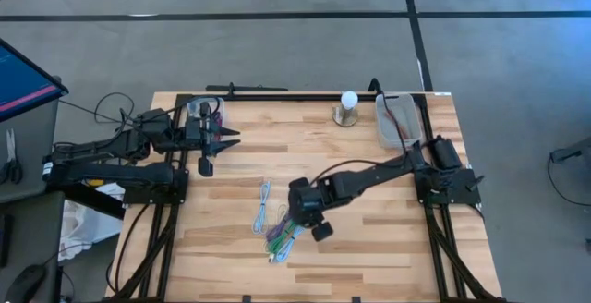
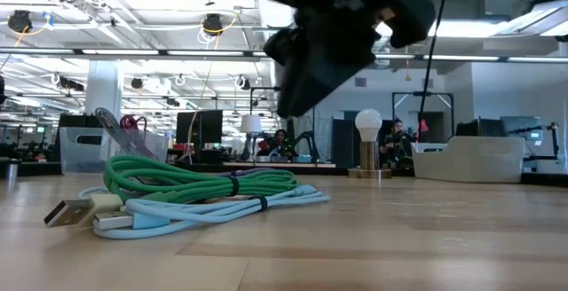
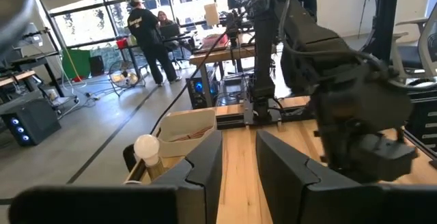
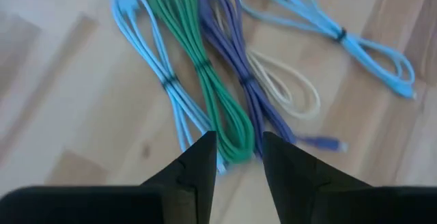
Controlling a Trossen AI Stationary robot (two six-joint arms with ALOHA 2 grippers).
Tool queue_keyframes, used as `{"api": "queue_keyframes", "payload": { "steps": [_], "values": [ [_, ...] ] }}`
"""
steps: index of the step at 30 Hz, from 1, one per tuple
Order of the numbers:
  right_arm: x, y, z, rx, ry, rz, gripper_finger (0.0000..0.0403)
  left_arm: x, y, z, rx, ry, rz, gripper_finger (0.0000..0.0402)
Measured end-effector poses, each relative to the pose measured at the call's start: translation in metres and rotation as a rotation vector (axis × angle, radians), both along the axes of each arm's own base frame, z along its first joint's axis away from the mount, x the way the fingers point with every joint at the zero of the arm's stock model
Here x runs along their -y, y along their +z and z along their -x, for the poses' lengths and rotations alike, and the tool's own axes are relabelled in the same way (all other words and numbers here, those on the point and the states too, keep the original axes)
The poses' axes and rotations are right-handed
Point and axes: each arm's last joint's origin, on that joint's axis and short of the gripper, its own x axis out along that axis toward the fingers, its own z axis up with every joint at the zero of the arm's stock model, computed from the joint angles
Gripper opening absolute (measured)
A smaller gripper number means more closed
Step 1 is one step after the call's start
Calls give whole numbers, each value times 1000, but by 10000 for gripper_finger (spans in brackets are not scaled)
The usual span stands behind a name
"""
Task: Pick & Place USB Port
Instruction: Put the green charger cable into the gray bin
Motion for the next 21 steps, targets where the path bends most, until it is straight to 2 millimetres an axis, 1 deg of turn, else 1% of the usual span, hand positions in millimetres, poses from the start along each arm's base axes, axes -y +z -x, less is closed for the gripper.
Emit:
{"api": "queue_keyframes", "payload": {
  "steps": [3,9,12,13,15,17,19,21],
  "values": [
    [-7,1,-1,22,-9,-20,111,0,0,0,3,0,33,90],
    [-11,3,-2,41,-42,-51,111,0,0,0,6,1,78,90],
    [-11,-4,-5,41,-53,-56,111,0,0,0,6,1,78,90],
    [-11,-9,-6,24,-54,-52,111,0,0,0,6,1,78,90],
    [-13,-20,-12,35,-53,-55,111,0,0,0,7,1,78,90],
    [-12,-30,-10,-18,-55,-39,111,0,0,0,7,1,78,90],
    [-14,-36,-17,4,-54,-46,111,0,0,0,7,2,78,90],
    [-14,-40,-14,-40,-56,-34,111,0,-1,-1,-2,1,80,90]
  ]
}}
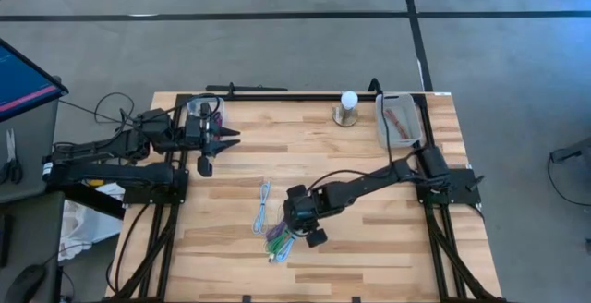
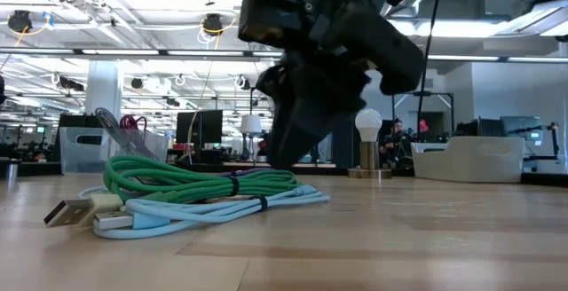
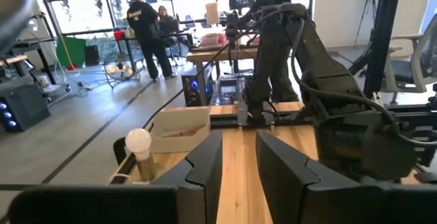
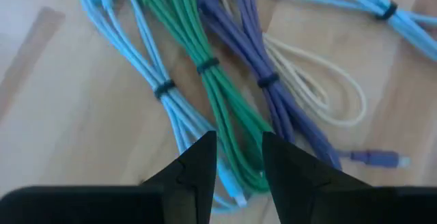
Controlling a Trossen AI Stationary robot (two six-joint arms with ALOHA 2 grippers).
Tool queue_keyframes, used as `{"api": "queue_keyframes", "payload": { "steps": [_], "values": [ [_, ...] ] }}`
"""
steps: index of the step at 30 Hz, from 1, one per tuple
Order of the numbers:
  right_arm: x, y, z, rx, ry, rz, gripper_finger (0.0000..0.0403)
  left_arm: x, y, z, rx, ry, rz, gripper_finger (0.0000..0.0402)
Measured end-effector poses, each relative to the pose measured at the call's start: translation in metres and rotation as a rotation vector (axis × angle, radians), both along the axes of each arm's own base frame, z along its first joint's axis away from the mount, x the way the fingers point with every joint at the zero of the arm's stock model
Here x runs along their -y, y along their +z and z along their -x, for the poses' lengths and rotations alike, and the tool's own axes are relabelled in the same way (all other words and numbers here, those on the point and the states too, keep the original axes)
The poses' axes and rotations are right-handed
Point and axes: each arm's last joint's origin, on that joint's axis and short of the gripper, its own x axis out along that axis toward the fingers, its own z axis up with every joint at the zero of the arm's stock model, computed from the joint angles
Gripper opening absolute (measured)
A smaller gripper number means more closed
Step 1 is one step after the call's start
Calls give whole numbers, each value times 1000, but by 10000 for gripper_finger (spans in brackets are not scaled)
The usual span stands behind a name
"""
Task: Pick & Place USB Port
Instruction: Put the green charger cable into the gray bin
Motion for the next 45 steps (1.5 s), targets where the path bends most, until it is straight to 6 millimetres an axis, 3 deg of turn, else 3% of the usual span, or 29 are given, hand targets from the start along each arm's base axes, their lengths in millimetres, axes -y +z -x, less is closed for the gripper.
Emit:
{"api": "queue_keyframes", "payload": {
  "steps": [10,15,19,29,39,45],
  "values": [
    [-5,-24,-9,-6,8,1,108,-1,-4,-4,-30,1,8,90],
    [-6,-24,-10,-3,19,5,65,-1,-4,-4,-30,1,8,90],
    [-5,-18,-8,5,30,8,11,-1,-4,-4,-29,1,8,90],
    [-5,-9,-6,-4,33,12,5,-1,-4,-4,-29,1,8,90],
    [-2,23,-13,-41,47,33,2,-1,-4,-4,-30,1,8,90],
    [12,40,-20,-46,21,37,1,-1,-4,-5,-30,1,8,90]
  ]
}}
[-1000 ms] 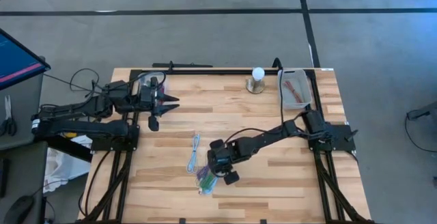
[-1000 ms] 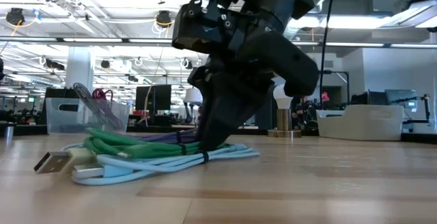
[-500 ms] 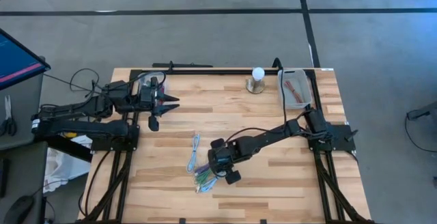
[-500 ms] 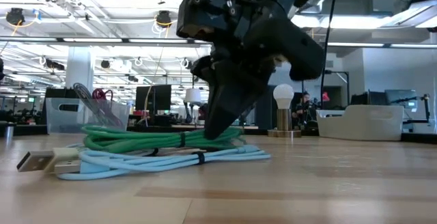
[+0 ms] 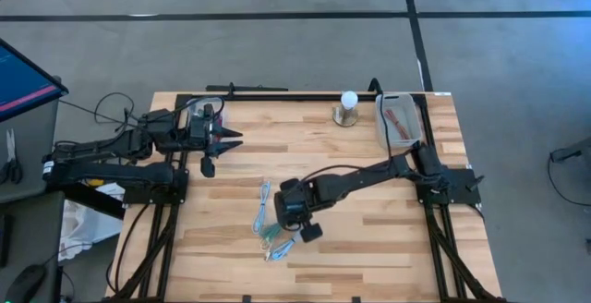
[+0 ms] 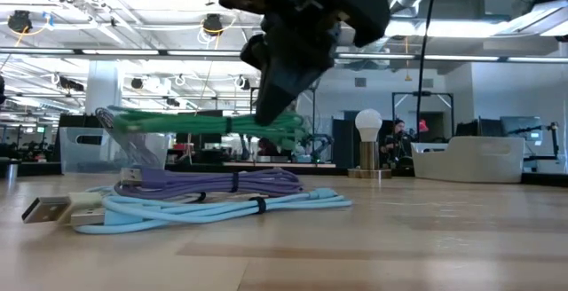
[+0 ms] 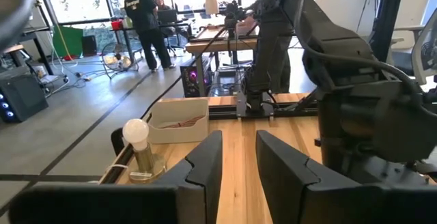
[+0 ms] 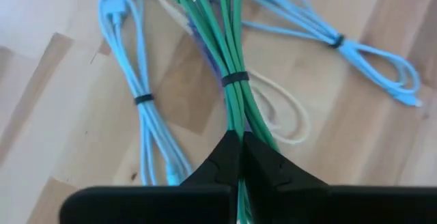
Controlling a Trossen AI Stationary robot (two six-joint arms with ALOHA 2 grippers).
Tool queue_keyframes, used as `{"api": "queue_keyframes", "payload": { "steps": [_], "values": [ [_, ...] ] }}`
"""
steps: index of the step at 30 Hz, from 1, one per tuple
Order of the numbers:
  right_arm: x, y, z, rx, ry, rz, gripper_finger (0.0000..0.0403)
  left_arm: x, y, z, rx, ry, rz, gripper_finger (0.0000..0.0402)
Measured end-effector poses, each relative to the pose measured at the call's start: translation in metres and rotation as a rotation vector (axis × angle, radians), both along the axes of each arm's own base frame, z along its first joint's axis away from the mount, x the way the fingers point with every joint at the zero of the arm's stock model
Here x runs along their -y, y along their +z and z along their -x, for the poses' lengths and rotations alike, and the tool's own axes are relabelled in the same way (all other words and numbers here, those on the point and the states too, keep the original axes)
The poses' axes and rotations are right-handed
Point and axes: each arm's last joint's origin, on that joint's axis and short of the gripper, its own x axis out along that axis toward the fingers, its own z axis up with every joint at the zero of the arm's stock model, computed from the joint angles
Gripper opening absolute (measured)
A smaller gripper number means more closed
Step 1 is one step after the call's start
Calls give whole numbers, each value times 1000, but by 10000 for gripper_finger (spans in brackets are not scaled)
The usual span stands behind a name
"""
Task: Pick & Place USB Port
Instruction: Put the green charger cable into the gray bin
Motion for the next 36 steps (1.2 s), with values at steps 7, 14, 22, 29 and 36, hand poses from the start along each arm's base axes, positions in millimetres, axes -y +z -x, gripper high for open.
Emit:
{"api": "queue_keyframes", "payload": {
  "steps": [7,14,22,29,36],
  "values": [
    [23,7,-2,-43,-66,23,0,0,0,0,0,0,0,90],
    [32,12,-1,-13,-113,141,0,0,-1,0,-6,0,1,90],
    [43,54,10,100,-137,134,0,0,-3,0,-32,0,4,90],
    [65,78,51,180,-270,161,0,0,-5,0,-48,0,6,90],
    [91,94,116,284,-475,195,0,0,-5,0,-47,-1,-5,90]
  ]
}}
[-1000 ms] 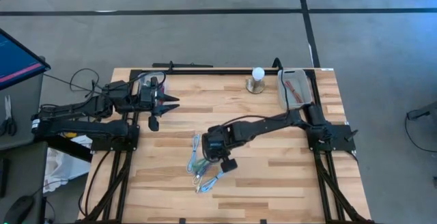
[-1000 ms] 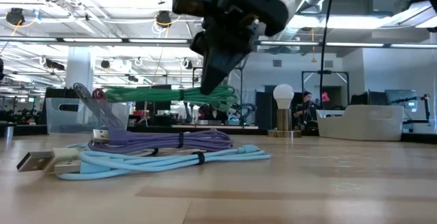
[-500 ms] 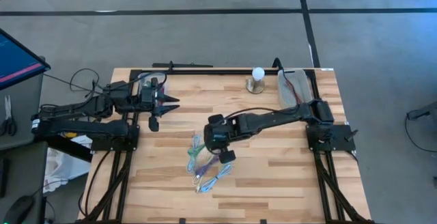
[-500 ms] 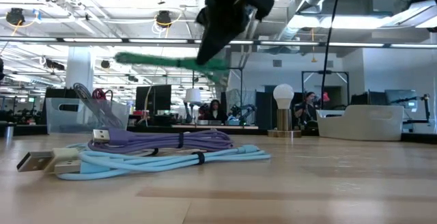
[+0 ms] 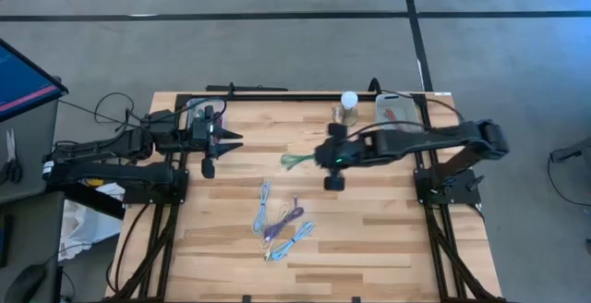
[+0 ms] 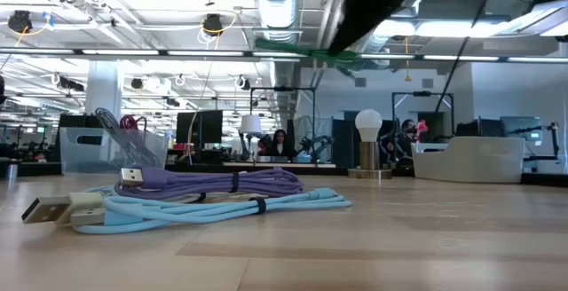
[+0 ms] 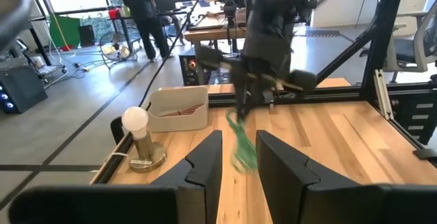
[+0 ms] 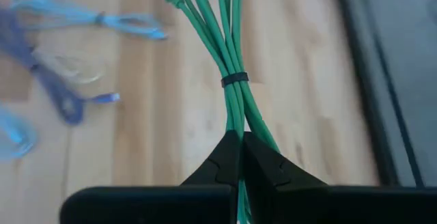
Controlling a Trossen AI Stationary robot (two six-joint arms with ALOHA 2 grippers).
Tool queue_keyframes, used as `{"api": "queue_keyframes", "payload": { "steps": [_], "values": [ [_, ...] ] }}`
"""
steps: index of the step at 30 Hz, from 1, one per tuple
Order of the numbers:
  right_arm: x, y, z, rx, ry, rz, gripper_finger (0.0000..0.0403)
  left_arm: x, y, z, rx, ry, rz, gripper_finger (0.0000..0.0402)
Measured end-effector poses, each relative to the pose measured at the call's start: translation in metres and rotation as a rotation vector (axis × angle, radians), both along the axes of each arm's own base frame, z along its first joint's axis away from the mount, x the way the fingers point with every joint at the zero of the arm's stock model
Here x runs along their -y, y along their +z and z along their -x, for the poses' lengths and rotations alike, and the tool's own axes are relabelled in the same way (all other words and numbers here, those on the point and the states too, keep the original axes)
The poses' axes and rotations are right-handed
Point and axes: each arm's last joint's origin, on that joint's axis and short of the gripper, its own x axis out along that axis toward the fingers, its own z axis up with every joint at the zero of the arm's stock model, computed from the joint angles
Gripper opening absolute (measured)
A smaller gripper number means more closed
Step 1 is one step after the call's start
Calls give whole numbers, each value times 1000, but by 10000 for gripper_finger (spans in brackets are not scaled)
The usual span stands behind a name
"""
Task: Pick & Place USB Port
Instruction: Put the green charger cable into the gray bin
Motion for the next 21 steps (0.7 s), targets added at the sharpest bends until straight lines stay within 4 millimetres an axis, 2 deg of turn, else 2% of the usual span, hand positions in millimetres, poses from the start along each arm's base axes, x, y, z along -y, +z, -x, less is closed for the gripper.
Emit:
{"api": "queue_keyframes", "payload": {
  "steps": [5,9,15,21],
  "values": [
    [20,12,42,79,-157,34,0,0,0,0,0,0,-2,90],
    [38,13,71,84,-278,30,0,0,0,0,0,0,-3,90],
    [60,2,110,64,-478,51,0,0,0,0,0,0,-4,90],
    [75,-12,138,77,-619,35,0,0,0,0,0,0,-4,90]
  ]
}}
